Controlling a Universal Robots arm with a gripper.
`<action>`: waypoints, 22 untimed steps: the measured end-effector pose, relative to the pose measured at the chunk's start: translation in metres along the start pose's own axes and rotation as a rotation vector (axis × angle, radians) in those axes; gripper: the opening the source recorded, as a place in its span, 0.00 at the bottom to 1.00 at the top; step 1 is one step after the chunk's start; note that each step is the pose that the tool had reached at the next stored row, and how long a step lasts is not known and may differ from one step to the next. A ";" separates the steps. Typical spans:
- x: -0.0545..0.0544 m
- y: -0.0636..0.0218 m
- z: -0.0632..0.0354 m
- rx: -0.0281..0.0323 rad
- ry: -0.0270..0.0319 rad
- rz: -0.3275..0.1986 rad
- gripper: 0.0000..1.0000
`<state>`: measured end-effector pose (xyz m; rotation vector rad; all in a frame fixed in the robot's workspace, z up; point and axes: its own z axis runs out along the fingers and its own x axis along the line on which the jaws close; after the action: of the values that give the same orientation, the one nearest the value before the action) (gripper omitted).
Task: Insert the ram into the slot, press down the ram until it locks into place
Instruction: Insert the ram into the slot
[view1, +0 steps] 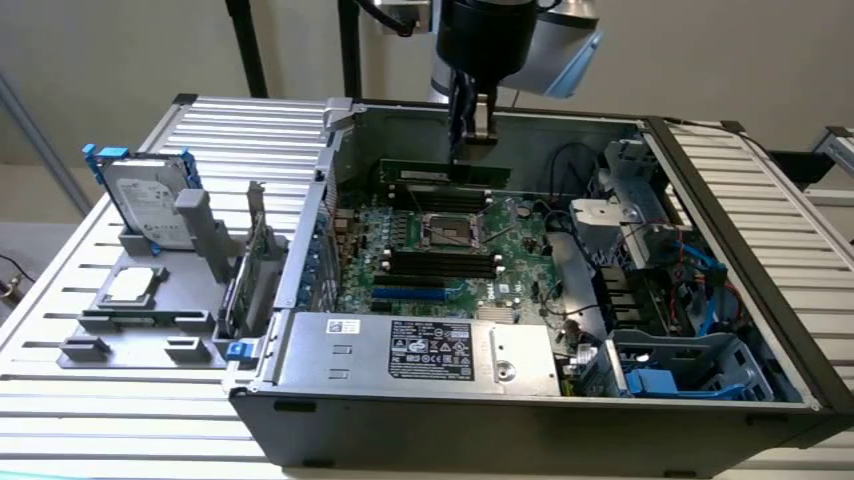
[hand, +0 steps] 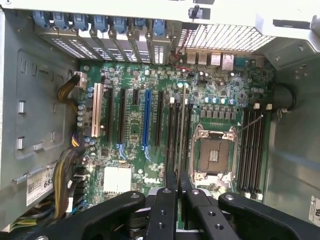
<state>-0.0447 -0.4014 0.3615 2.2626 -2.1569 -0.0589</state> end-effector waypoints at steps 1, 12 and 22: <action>0.000 0.0016 0.0018 -0.0001 0.0001 -0.003 0.13; -0.013 0.0071 0.0224 0.0022 0.0010 -0.022 0.13; -0.017 -0.0076 0.0401 0.0021 0.0024 -0.022 0.13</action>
<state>-0.0393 -0.3835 0.3215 2.2865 -2.1321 -0.0542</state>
